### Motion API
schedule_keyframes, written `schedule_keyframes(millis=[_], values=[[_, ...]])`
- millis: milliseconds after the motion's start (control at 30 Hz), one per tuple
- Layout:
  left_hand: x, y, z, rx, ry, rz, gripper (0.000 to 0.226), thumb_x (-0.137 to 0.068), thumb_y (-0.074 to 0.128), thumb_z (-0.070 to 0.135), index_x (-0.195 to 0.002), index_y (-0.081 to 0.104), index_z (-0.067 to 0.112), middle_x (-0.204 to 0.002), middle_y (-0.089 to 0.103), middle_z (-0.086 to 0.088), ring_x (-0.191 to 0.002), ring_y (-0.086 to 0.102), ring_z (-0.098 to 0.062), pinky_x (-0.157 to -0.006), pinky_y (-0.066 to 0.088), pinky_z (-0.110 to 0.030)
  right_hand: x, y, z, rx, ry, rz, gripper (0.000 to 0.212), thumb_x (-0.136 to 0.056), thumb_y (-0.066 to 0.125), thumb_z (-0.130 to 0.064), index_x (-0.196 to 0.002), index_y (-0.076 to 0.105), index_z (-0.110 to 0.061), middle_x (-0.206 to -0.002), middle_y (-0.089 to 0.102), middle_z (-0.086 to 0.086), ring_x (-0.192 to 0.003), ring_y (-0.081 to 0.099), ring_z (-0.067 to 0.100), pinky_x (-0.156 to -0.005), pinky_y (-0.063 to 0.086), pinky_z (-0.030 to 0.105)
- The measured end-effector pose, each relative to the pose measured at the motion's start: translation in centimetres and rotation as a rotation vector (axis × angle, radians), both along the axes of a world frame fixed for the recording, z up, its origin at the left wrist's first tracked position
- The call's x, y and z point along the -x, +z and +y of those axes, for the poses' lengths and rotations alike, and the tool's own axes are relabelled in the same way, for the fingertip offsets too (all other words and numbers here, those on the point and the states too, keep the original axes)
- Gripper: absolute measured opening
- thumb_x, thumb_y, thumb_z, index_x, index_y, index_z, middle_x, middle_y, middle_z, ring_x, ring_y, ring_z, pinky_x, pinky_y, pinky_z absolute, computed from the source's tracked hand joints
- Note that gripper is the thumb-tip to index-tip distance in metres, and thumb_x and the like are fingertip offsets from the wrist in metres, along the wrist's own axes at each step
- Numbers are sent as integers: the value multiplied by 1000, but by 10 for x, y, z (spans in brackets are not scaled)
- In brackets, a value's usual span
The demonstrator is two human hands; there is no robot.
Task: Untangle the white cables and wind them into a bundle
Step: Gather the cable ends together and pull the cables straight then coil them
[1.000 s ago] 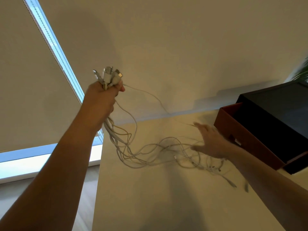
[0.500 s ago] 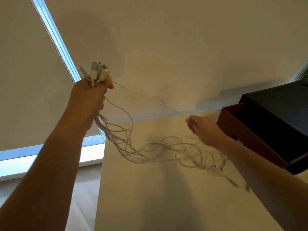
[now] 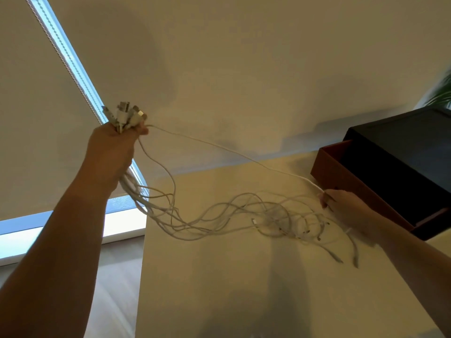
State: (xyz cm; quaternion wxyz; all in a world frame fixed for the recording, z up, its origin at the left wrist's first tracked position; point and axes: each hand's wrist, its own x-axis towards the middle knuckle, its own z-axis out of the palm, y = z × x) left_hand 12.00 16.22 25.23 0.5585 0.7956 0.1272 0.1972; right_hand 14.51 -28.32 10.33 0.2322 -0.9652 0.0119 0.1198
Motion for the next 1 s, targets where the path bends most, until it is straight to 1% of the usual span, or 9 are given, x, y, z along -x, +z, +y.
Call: schedule_keyframes(millis=[100, 200, 333, 400, 467, 633, 767, 867, 1000], values=[[3, 2, -6, -36, 63, -2, 26, -80, 62, 52, -72, 60, 27, -41, 41, 14, -40, 33, -11, -55, 30, -28, 8, 34, 13, 71, 129, 82, 34, -102, 37, -26, -77, 59, -18, -92, 62, -6, -94, 60, 21, -83, 42, 33], [9, 5, -41, -139, -27, -48, 26, -85, 63, 45, -106, 70, 33, -69, 66, 8, -55, 55, -1, -64, 41, -24, 19, 76, 50, 67, 302, 49, 39, -101, 37, -36, -78, 61, -16, -74, 57, -2, -72, 54, 13, -68, 39, 24], [22, -2, -110, -165, -551, 56, 27, -95, 58, 15, -117, 62, 30, -104, 70, 15, -74, 59, 17, -64, 37, 1, 33, 118, 100, -57, 503, -36, 40, -100, 36, -40, -77, 59, -18, -64, 50, -4, -53, 44, 8, -56, 36, 21], [28, -9, -129, -169, -726, 205, 23, -97, 54, 18, -116, 67, 20, -73, 69, 22, -43, 50, 6, -47, 35, -7, 36, 130, 114, -117, 555, -85, 40, -100, 36, -41, -75, 57, -17, -61, 48, -4, -51, 41, 6, -55, 36, 19], [27, -16, -131, -197, -750, 299, 24, -98, 52, 26, -97, 73, 15, -45, 50, 15, -37, 35, -2, -41, 29, -17, 36, 137, 119, -100, 571, -138, 39, -100, 35, -40, -74, 55, -18, -62, 47, -6, -53, 42, 5, -57, 36, 16], [18, -19, -111, -132, -634, 372, 30, -95, 56, 33, -71, 67, 17, -48, 46, 12, -48, 35, -10, -48, 26, -23, 37, 136, 113, -61, 557, -249, 36, -100, 38, -35, -71, 54, -20, -64, 52, -8, -58, 51, 6, -60, 37, 10], [19, -16, -102, -54, -678, 426, 28, -95, 57, 27, -73, 70, 15, -48, 40, 10, -47, 32, -8, -46, 24, -21, 39, 131, 110, -12, 574, -353, 33, -101, 42, -26, -78, 59, -9, -55, 41, -20, -61, 50, -21, -53, 37, 11], [19, -17, -101, -86, -677, 467, 22, -94, 60, 23, -80, 73, 13, -47, 41, 10, -45, 32, -7, -45, 25, -18, 39, 131, 111, 110, 604, -448, 32, -100, 36, -38, -77, 52, -21, -62, 56, -12, -54, 55, 2, -52, 37, 21], [16, -22, -96, -134, -610, 489, 15, -90, 65, 21, -85, 76, 11, -45, 43, 10, -43, 34, -6, -46, 26, -20, 43, 129, 112, 255, 647, -476, 34, -98, 29, -48, -94, 58, -31, -87, 70, -4, -75, 63, 16, -61, 47, 31]])
